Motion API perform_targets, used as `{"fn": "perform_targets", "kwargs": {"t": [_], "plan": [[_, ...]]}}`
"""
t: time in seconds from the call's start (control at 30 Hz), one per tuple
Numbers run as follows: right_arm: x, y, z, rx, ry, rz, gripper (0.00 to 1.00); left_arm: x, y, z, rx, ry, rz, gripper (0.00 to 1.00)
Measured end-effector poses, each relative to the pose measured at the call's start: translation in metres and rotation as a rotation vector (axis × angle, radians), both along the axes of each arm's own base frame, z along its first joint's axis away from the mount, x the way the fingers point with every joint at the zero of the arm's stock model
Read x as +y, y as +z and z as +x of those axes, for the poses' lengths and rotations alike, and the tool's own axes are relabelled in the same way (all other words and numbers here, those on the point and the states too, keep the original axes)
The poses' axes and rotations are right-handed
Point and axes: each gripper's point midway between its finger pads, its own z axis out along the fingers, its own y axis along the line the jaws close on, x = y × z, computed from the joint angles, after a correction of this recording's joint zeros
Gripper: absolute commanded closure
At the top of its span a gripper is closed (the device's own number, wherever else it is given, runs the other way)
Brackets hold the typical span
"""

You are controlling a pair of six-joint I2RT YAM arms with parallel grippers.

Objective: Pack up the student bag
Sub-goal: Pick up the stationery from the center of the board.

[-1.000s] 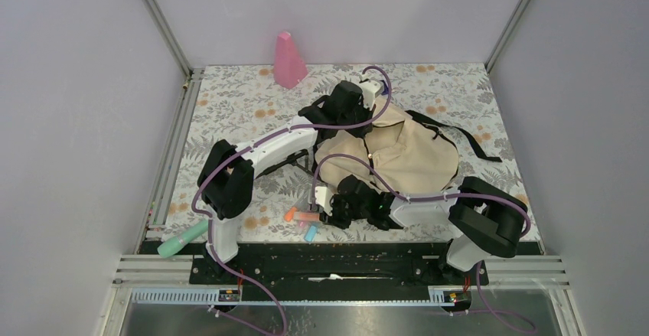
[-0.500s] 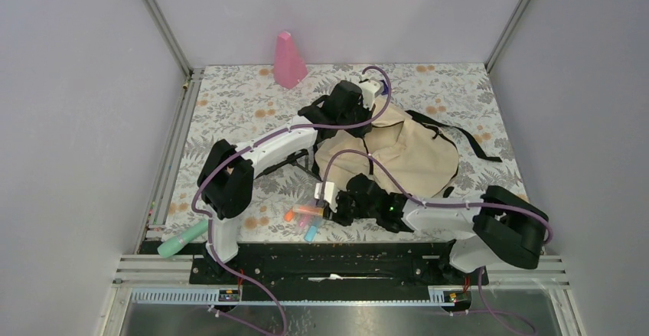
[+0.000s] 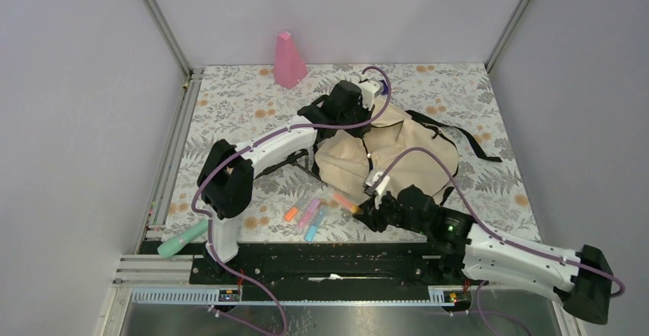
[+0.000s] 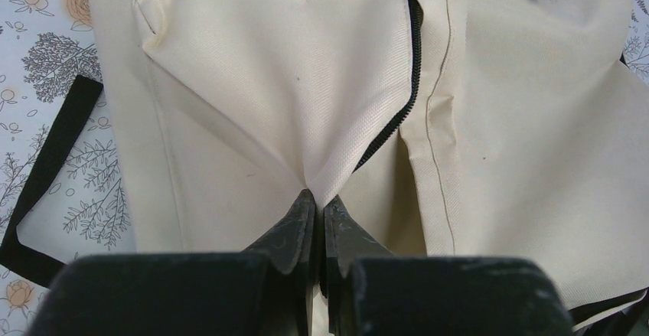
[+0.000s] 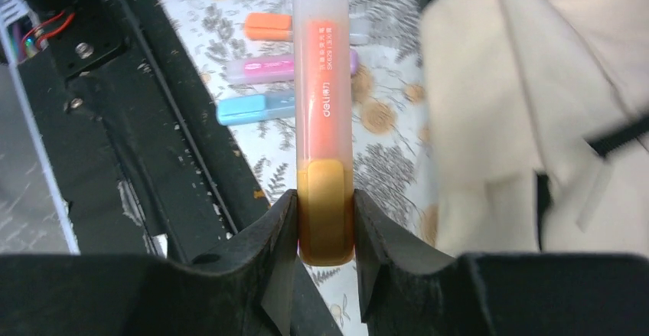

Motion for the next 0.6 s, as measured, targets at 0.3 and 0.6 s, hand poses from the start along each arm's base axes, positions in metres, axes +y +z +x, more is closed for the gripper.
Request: {"fn": "perform_targets", "kwargs": {"t": [0.3, 0.6], "plan": [[-0.082, 0.009, 0.035, 0.080, -0.442, 0.057, 1.00, 0.001, 0.000, 0.001, 0.001, 0.003, 0.000, 1.00], [-0.126, 0.017, 0.071, 0.225, -0.738, -0.003, 1.00, 0.002, 0.000, 0.002, 0.001, 0.005, 0.000, 1.00]]}}
